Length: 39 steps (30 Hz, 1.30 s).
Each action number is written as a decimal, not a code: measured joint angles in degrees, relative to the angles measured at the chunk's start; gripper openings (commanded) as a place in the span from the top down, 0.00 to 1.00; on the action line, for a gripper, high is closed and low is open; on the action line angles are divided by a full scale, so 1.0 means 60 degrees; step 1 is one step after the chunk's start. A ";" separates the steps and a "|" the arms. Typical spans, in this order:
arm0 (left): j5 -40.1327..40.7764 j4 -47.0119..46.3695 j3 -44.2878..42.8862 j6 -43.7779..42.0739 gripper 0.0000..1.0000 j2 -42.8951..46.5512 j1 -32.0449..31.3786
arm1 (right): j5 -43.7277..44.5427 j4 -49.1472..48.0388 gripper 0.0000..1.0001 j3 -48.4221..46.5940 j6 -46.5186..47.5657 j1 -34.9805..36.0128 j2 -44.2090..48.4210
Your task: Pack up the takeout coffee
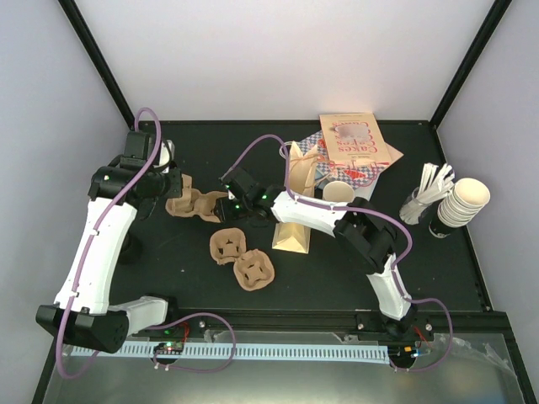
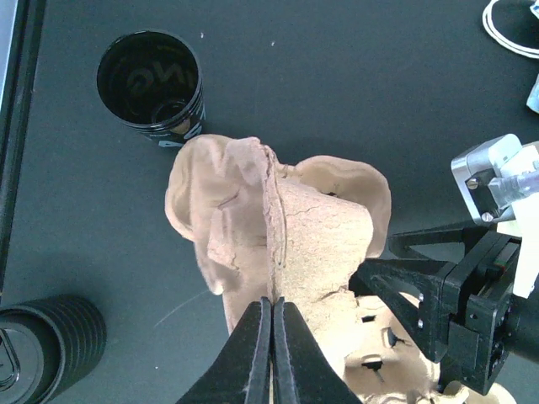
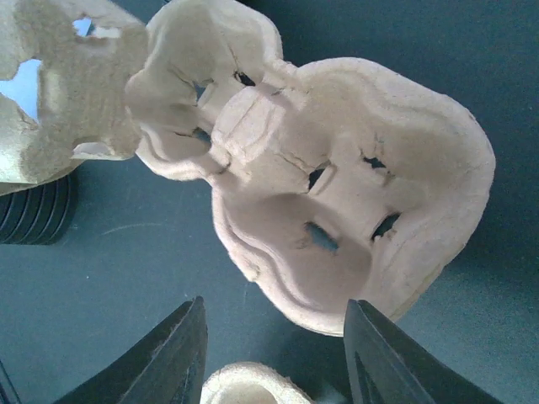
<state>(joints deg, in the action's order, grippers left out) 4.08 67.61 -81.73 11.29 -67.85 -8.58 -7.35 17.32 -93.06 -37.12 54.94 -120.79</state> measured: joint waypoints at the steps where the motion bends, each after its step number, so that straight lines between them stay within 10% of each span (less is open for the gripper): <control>1: -0.0004 0.0000 0.0000 0.0000 0.99 0.0000 0.0000 | 0.0018 0.0015 0.52 0.0000 0.0022 0.0000 0.0000; 39: 0.0288 0.0696 -0.0423 -0.0153 0.99 0.1330 0.0062 | -0.0393 0.0353 0.41 -0.2200 0.0259 -0.0058 -0.1923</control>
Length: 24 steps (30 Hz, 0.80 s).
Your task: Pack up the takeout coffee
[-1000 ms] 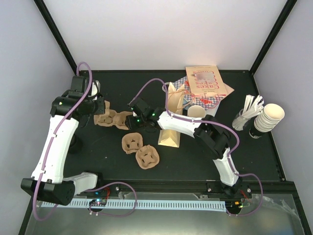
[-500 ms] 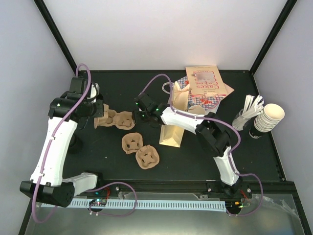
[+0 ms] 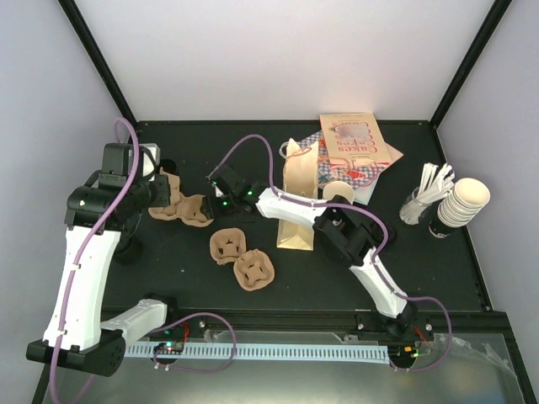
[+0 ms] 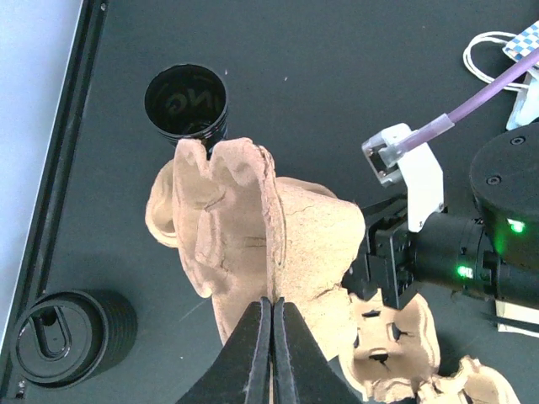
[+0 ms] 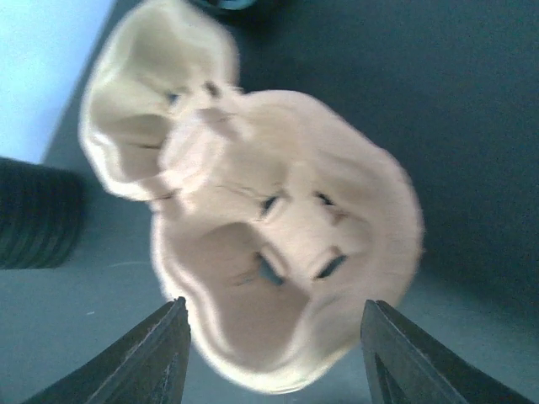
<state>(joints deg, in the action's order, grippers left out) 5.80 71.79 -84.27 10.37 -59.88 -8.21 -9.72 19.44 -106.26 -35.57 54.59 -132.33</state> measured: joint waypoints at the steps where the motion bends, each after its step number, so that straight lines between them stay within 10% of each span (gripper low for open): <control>1: 0.0000 0.0000 -0.0004 -0.0029 0.98 0.0004 0.0000 | -0.0102 -0.0025 0.40 -0.0109 0.0007 0.0076 -0.0018; 24: -0.0670 -0.0962 0.0324 -0.0492 0.98 0.0852 0.0000 | 0.0798 0.0973 0.33 0.0576 0.2667 0.0291 0.5275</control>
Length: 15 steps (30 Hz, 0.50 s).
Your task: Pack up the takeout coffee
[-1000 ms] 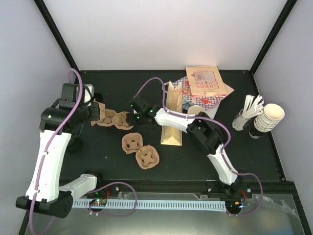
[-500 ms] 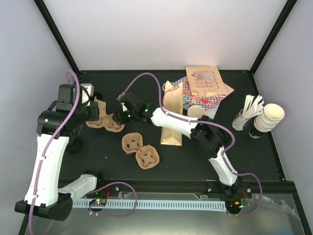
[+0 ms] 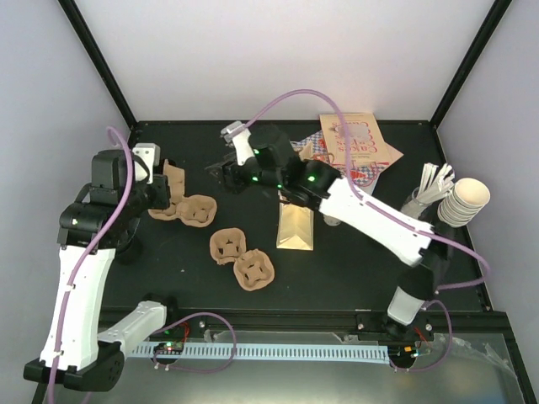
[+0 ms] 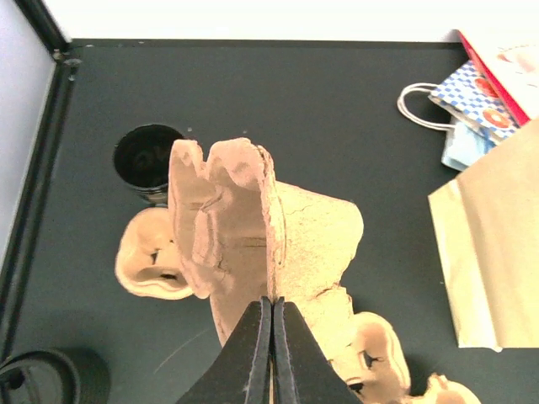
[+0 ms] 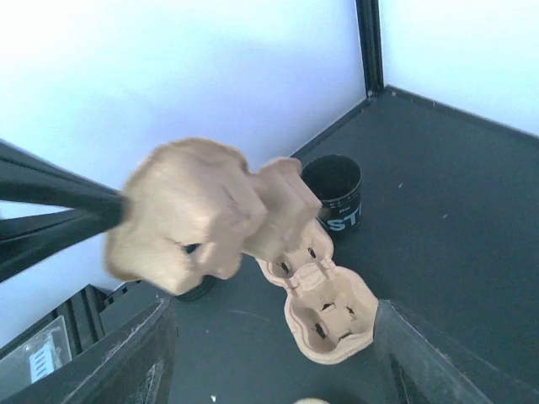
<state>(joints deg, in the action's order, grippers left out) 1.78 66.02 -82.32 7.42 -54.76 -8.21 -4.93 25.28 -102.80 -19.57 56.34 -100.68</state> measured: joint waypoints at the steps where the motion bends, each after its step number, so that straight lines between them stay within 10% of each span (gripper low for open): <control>1: -0.0164 -0.0098 0.0087 -0.0033 0.98 0.0036 0.0000 | -0.0011 0.0106 0.32 0.0076 0.0168 0.0000 0.0339; 15: -0.1665 -0.1789 0.0699 -0.0244 0.98 -0.0397 -0.1359 | 0.0437 0.1512 0.32 0.2404 0.1690 0.0000 0.4707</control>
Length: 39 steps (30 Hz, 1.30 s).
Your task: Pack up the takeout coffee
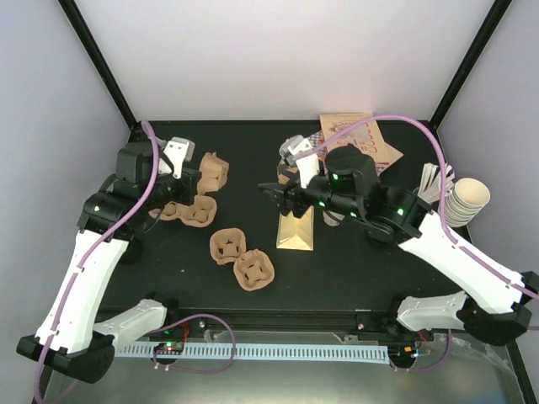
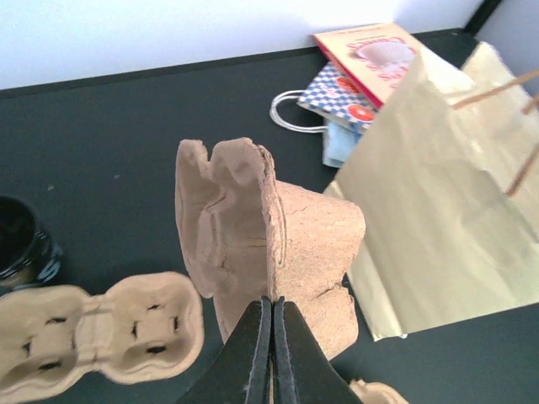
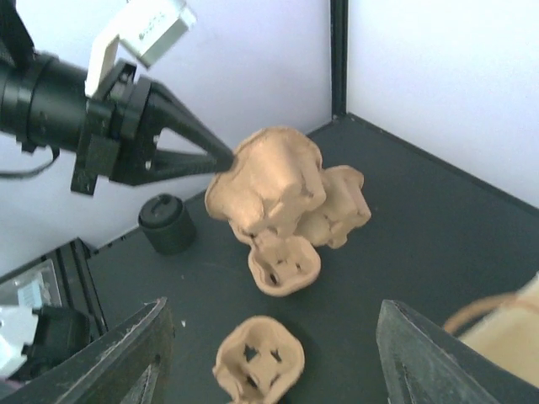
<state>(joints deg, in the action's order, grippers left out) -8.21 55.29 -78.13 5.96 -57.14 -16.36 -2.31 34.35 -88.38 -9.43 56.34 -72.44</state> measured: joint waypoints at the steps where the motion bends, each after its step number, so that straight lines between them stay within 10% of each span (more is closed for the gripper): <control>1: 0.0007 -0.0069 0.0004 -0.0007 0.98 -0.0051 -0.0208 | 0.0047 0.0113 0.31 0.0211 0.0029 0.0000 0.0251; 29: 0.2743 -0.3286 0.1843 -0.0714 0.96 -0.3082 -0.3450 | 0.1315 0.0998 0.31 0.2379 0.0058 0.0000 0.2605; 33: 0.2932 -0.3432 0.2120 -0.0892 0.47 -0.3450 -0.3887 | 0.1381 0.0994 0.29 0.2543 0.0058 0.0000 0.2641; 39: 0.3060 -0.2565 0.2124 -0.0550 0.19 -0.3781 -0.4146 | 0.1402 0.0991 0.29 0.2681 0.0055 0.0000 0.2659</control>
<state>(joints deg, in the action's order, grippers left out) 10.15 39.90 -65.39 2.66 -79.83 -41.23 6.11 40.29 -72.29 -9.10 56.34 -56.49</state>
